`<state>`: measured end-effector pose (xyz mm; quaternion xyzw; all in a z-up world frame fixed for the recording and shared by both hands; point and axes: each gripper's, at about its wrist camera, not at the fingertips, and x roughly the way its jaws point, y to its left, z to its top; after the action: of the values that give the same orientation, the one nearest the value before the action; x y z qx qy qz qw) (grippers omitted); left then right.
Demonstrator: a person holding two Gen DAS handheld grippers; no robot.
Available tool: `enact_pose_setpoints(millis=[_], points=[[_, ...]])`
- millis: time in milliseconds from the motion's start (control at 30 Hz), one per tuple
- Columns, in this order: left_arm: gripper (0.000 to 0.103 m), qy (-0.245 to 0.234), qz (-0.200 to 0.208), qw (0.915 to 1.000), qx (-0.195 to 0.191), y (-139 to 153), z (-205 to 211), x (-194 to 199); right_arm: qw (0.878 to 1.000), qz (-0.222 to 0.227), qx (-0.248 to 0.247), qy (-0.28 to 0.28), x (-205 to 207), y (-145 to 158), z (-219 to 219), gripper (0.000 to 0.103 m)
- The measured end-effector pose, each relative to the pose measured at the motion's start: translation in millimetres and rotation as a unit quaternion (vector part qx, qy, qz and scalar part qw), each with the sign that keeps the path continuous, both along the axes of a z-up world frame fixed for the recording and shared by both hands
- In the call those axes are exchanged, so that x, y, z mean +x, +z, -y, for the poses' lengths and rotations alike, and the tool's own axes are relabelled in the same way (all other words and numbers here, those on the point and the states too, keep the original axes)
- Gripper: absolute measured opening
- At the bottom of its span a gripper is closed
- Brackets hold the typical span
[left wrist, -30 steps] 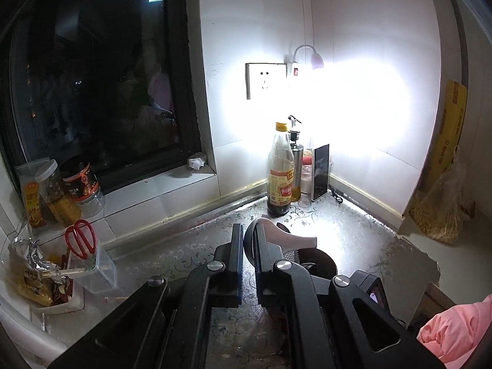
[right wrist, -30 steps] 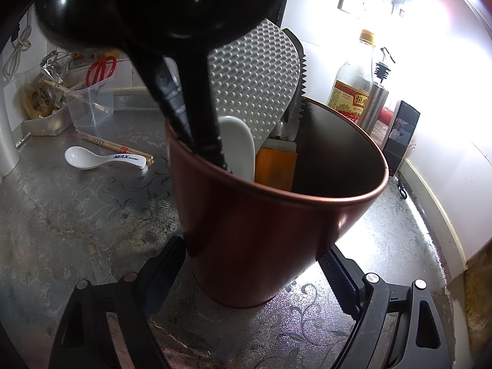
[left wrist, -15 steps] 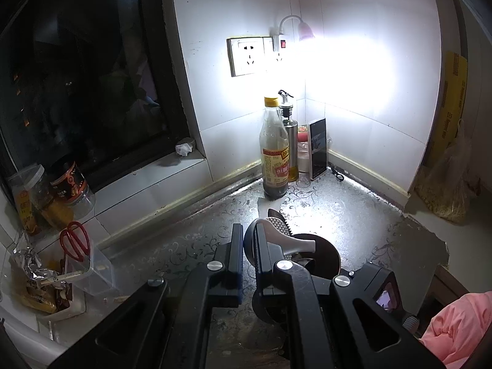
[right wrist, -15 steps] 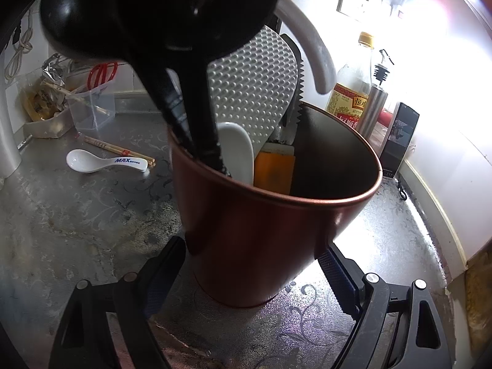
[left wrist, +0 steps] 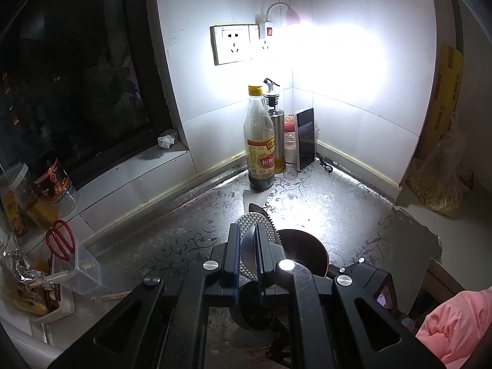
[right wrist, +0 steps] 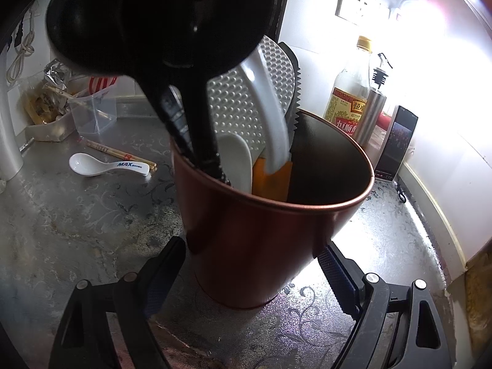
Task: Organize utensils
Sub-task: 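Lower the spoon into the holder and open the left tool, then move the open left tool back over the white MAX spoon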
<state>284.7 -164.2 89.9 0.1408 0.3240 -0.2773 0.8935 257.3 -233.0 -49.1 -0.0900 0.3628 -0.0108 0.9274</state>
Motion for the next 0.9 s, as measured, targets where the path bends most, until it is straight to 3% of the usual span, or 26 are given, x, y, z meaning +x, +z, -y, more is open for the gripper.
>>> enact_pose_setpoints(millis=[300, 567, 900], points=[[0.009, 0.006, -0.007, 0.9998, -0.019, 4.2, -6.7, 0.0, 1.000, 0.001, -0.003, 0.002, -1.7, -0.4, 0.2, 0.089], [0.009, 0.056, -0.013, 0.9971, -0.049, 8.3, -35.7, 8.0, 1.000, 0.005, 0.002, 0.003, -3.4, 1.2, 1.7, 0.089], [0.010, 0.167, -0.031, 0.9802, -0.103, 0.9, -107.1, 23.2, 1.000, 0.024, 0.013, 0.004, -5.2, 10.1, 4.5, 0.089]])
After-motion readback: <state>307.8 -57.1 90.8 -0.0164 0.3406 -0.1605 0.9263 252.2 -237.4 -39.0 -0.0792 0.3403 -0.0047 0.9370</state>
